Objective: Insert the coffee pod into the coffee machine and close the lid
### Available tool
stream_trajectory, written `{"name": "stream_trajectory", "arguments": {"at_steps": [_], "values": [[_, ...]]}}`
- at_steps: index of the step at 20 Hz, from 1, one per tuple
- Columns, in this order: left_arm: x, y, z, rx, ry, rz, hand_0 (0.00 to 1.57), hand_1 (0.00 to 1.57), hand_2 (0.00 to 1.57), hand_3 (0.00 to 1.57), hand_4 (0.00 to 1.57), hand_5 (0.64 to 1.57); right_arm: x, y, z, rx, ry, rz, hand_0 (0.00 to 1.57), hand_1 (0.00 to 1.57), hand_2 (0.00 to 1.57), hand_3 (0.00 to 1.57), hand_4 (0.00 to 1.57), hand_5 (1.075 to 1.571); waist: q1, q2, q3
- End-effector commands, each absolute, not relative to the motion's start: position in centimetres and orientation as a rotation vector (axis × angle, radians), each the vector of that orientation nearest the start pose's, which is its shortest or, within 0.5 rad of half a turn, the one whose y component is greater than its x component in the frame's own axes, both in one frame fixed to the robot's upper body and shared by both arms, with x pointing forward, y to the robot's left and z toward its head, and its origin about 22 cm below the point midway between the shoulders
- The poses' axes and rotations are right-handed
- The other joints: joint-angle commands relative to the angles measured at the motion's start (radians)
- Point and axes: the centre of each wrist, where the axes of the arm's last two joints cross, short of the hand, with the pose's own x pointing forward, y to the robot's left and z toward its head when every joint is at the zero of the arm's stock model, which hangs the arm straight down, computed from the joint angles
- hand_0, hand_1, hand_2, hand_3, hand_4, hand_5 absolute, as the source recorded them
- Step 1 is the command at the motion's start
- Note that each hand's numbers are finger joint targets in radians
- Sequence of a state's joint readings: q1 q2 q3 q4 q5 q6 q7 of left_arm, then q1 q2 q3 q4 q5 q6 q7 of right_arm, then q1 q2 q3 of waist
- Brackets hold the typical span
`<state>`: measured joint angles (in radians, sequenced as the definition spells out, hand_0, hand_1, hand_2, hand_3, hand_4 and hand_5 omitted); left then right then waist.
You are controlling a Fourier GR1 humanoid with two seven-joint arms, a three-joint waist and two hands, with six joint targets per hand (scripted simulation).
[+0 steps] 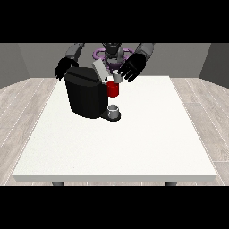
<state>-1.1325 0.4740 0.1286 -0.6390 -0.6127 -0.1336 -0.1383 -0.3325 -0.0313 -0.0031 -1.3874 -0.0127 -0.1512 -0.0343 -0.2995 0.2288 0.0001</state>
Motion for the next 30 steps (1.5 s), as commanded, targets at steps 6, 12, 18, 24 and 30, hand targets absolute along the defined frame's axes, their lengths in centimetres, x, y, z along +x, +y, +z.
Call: {"name": "stream_trajectory", "arguments": {"at_steps": [6,12,18,24,30], "values": [[46.2,24.5,21.2,0.704,-1.689,-0.880,1.32,1.32,1.33,1.23,0.51,1.571,32.2,-18.7,5.2,-0.070,-1.723,-0.037,0.00,0.00,0.00,0.00,0.48,1.571,0.008,0.007,-0.0001],[46.2,26.6,22.5,0.728,-1.689,-0.848,1.18,1.18,1.25,1.18,0.50,1.571,30.8,-19.4,4.0,-0.045,-1.716,-0.030,0.00,0.00,0.00,0.00,0.50,1.571,-0.028,0.022,0.0000],[46.2,25.5,20.7,0.695,-1.674,-0.881,1.19,1.19,1.27,1.20,0.51,1.571,31.3,-21.9,4.1,-0.063,-1.718,-0.062,0.00,0.00,0.00,0.00,0.51,1.571,-0.004,0.014,0.0000],[45.9,27.1,21.1,0.702,-1.671,-0.913,1.19,1.19,1.25,1.18,0.49,1.571,31.4,-24.6,3.7,-0.059,-1.719,-0.068,0.00,0.00,0.00,0.00,0.46,1.571,0.020,0.025,0.0001],[46.3,26.4,22.0,0.669,-1.648,-0.914,1.22,1.22,1.27,1.17,0.48,1.571,30.8,-19.5,3.5,-0.072,-1.710,-0.071,0.00,0.00,0.00,0.00,0.43,1.571,0.013,0.020,-0.0002]]}}
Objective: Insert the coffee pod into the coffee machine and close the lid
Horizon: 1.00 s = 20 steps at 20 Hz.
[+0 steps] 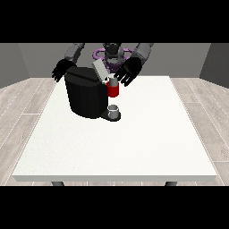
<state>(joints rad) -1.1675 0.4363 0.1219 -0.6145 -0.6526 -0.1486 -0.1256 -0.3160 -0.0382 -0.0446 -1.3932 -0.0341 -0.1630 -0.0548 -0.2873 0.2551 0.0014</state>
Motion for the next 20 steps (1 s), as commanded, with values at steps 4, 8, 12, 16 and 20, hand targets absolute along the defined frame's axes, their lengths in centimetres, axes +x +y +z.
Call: {"name": "stream_trajectory", "arguments": {"at_steps": [4,8,12,16,20], "values": [[46.2,28.1,23.7,0.727,-1.650,-0.852,1.21,1.21,1.24,1.12,0.46,1.571,30.6,-20.2,4.0,-0.040,-1.752,-0.046,0.00,0.00,0.00,0.00,0.45,1.571,-0.047,0.034,-0.0014],[46.5,23.4,21.3,0.696,-1.624,-0.934,1.15,1.15,1.18,1.02,0.45,1.571,31.4,-22.1,2.9,-0.081,-1.683,-0.093,0.00,0.00,0.00,0.00,0.42,1.571,0.006,-0.025,-0.0010],[46.3,24.4,20.8,0.726,-1.634,-0.948,1.09,1.09,1.13,0.96,0.40,1.571,31.4,-21.3,3.7,-0.097,-1.707,-0.087,0.00,0.00,0.00,0.00,0.38,1.571,0.008,-0.015,-0.0013],[46.1,27.9,23.9,0.757,-1.655,-0.921,1.06,1.06,1.12,0.96,0.37,1.571,31.9,-21.0,5.5,-0.077,-1.764,-0.065,0.00,0.00,0.00,0.00,0.44,1.571,0.001,0.027,-0.0015],[46.1,26.8,21.2,0.729,-1.665,-0.953,1.07,1.07,1.12,0.93,0.37,1.571,31.2,-21.6,3.8,-0.072,-1.731,-0.090,0.00,0.00,0.00,0.00,0.48,1.571,0.014,0.007,-0.0014]]}}
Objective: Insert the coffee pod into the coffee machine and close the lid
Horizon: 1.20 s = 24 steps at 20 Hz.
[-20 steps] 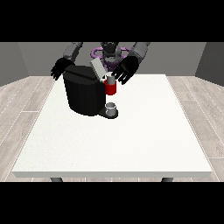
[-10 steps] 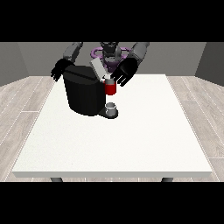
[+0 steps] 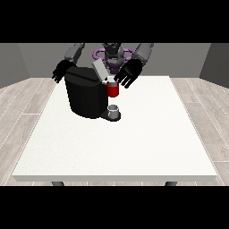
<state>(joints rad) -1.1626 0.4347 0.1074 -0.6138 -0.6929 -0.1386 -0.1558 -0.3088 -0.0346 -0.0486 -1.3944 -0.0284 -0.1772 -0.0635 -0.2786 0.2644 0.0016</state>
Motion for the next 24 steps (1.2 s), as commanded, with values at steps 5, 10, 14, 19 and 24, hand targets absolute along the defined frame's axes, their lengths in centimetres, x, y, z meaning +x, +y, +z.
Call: {"name": "stream_trajectory", "arguments": {"at_steps": [5,10,14,19,24], "values": [[46.4,24.4,23.5,0.758,-1.678,-1.055,0.00,0.00,0.00,0.00,0.00,1.571,31.9,-21.6,3.0,-0.091,-1.797,-0.077,0.00,0.00,0.00,0.00,0.47,1.571,0.002,0.056,-0.0009],[46.1,27.6,25.1,0.824,-1.612,-1.060,0.00,0.00,0.00,0.00,0.00,1.571,31.6,-21.1,3.5,-0.077,-1.777,-0.076,0.00,0.00,0.00,0.00,0.42,1.571,-0.017,0.035,-0.0013],[46.3,25.4,22.4,0.774,-1.618,-1.061,0.00,0.00,0.00,0.00,0.00,1.571,30.6,-20.5,1.4,-0.088,-1.723,-0.074,0.00,0.00,0.00,0.00,0.36,1.571,0.010,-0.009,-0.0013],[46.0,25.3,21.6,0.732,-1.603,-1.105,0.00,0.00,0.00,0.00,0.00,1.571,31.2,-23.5,0.5,-0.140,-1.678,-0.163,0.00,0.00,0.00,0.00,0.38,1.571,0.076,-0.058,-0.0011],[45.7,25.6,20.1,0.693,-1.598,-1.095,0.00,0.00,0.00,0.00,0.00,1.571,30.5,-24.0,-0.4,-0.157,-1.635,-0.168,0.00,0.00,0.00,0.00,0.36,1.571,0.090,-0.105,-0.0014]]}}
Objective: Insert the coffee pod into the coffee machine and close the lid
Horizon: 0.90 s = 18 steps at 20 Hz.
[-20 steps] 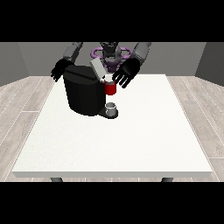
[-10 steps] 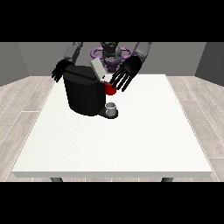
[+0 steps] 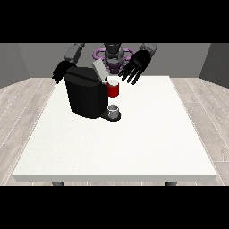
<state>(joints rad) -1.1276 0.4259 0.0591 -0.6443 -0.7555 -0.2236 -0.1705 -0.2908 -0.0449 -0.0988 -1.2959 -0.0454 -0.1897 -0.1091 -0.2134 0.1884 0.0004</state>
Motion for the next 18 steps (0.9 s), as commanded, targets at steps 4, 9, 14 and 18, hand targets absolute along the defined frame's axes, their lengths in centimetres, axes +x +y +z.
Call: {"name": "stream_trajectory", "arguments": {"at_steps": [4,9,14,18], "values": [[45.3,23.6,16.6,0.549,-1.597,-1.038,0.00,0.00,0.00,0.00,0.00,1.571,29.7,-25.8,-1.5,-0.176,-1.570,-0.205,0.00,0.00,0.00,0.00,0.38,1.571,0.073,-0.115,0.0000],[44.3,24.0,11.0,0.193,-1.666,-0.648,0.00,0.00,0.00,0.00,0.25,1.571,27.5,-27.0,-3.5,-0.215,-1.498,-0.246,0.00,0.00,0.00,0.00,0.43,1.571,0.140,-0.222,-0.0016],[41.8,23.8,4.6,0.065,-1.576,-0.470,0.00,0.00,0.00,0.00,0.00,1.571,25.2,-27.3,-4.7,-0.209,-1.440,-0.206,0.00,0.00,0.00,0.00,0.45,1.571,0.165,-0.352,-0.0009],[38.6,25.0,-0.6,-0.002,-1.501,-0.383,0.00,0.00,0.00,0.00,0.19,1.571,24.3,-28.0,-4.7,-0.273,-1.418,-0.144,0.00,0.00,0.00,0.00,0.36,1.571,0.229,-0.438,-0.0012]]}}
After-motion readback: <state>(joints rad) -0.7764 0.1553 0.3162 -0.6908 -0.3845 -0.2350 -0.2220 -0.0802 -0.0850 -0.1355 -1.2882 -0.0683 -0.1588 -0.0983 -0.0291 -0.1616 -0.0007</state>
